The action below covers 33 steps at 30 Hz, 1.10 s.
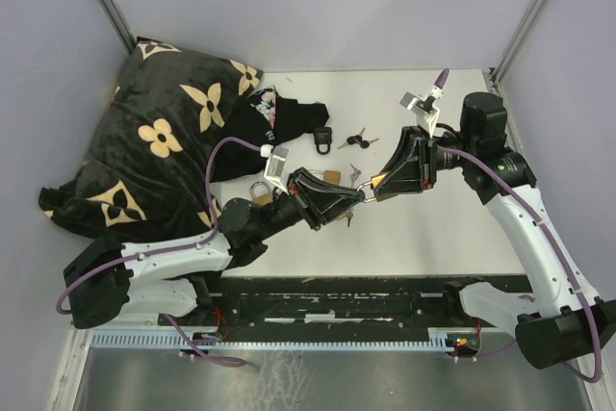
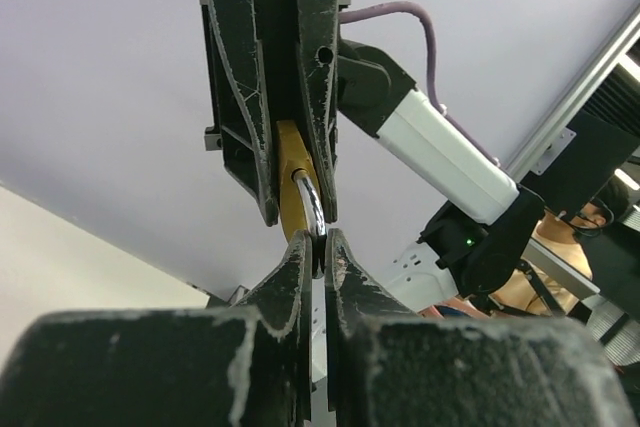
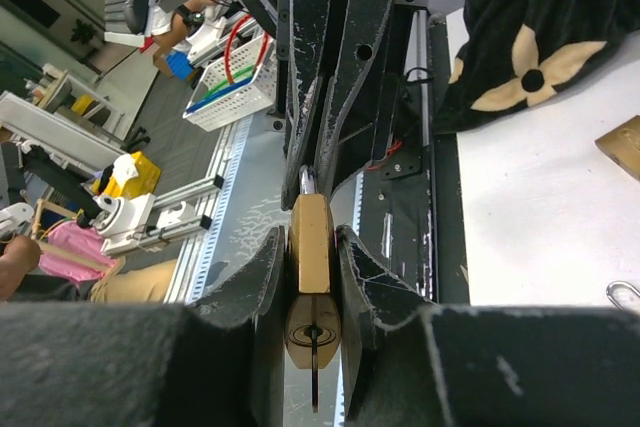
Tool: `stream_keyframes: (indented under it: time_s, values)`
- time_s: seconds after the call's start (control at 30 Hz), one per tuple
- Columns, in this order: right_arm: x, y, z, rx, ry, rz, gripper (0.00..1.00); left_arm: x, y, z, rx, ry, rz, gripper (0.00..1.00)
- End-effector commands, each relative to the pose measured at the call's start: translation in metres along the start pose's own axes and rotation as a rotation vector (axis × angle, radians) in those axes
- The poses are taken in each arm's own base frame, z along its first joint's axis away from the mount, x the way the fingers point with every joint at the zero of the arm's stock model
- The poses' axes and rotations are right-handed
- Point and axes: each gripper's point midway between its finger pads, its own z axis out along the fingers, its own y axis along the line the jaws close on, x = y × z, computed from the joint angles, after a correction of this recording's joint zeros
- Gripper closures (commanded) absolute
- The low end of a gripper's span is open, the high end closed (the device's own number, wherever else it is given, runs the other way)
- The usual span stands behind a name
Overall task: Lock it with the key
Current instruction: Lock the lock.
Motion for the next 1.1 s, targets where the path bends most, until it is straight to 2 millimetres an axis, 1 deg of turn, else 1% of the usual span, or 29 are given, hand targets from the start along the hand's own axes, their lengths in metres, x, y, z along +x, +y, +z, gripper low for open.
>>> stream_keyframes:
  time_s: [0.0,0.07,0.17,0.27,0.37,0.4,0.5,0.53,0.57,0.6,0.63,0.7,0.73,0.77,0.83,0.93,1.0,1.07]
  values:
    - [-0.001,-0.009,0.015,0.006,0.007,-0.042,0.98,0.026,-0.027,0.025,0.107,0.1,-0.004,0.97]
    - [-0.002,-0.013,0.017,0.018,-0.002,-0.035,0.98,0.03,-0.029,0.031,0.118,0.094,-0.009,0.97]
    - [-0.001,-0.01,0.019,0.012,-0.004,-0.036,0.98,0.038,-0.028,0.044,0.129,0.091,-0.022,0.97]
    - [0.0,-0.007,0.018,0.019,-0.004,-0.048,0.98,0.044,-0.017,0.049,0.095,0.086,-0.033,0.97]
    - [0.001,-0.008,0.016,0.026,-0.004,-0.051,0.98,0.045,-0.005,0.042,0.033,0.068,-0.04,0.97]
    - [0.0,-0.007,0.015,0.02,0.0,-0.049,0.98,0.041,-0.001,0.037,0.007,0.051,-0.042,0.97]
    - [-0.002,-0.017,0.004,0.114,0.005,-0.093,0.98,0.028,0.01,0.019,-0.07,0.023,-0.038,0.97]
    - [-0.003,-0.022,0.001,0.146,0.008,-0.1,0.98,0.022,0.015,0.013,-0.106,0.009,-0.035,0.95]
    - [-0.003,-0.027,-0.002,0.175,0.007,-0.098,0.98,0.017,0.02,0.006,-0.146,-0.004,-0.031,0.91]
    - [-0.003,-0.033,-0.005,0.201,0.004,-0.1,0.98,0.012,0.027,-0.001,-0.191,-0.019,-0.026,0.85]
    - [-0.003,-0.038,-0.007,0.224,0.0,-0.095,0.98,0.009,0.034,-0.009,-0.24,-0.026,-0.024,0.75]
    - [-0.002,-0.042,-0.01,0.238,-0.006,-0.093,0.98,0.001,0.044,-0.025,-0.313,-0.061,-0.013,0.51]
    - [-0.002,-0.044,-0.011,0.245,-0.008,-0.095,0.98,-0.003,0.045,-0.031,-0.329,-0.07,-0.005,0.4]
    - [-0.002,-0.045,-0.012,0.253,-0.011,-0.101,0.98,-0.005,0.043,-0.035,-0.333,-0.075,0.003,0.34]
    - [0.0,-0.048,-0.013,0.262,-0.016,-0.092,0.98,-0.008,0.042,-0.043,-0.339,-0.076,0.012,0.26]
    - [-0.006,-0.053,-0.01,0.245,-0.059,-0.053,0.98,-0.003,0.038,-0.048,-0.307,-0.067,0.006,0.19]
    - [-0.01,-0.055,-0.007,0.22,-0.096,-0.009,0.98,0.004,0.035,-0.042,-0.266,-0.053,-0.001,0.18]
    - [-0.013,-0.055,-0.005,0.199,-0.118,0.025,0.98,0.008,0.033,-0.031,-0.228,-0.048,-0.008,0.18]
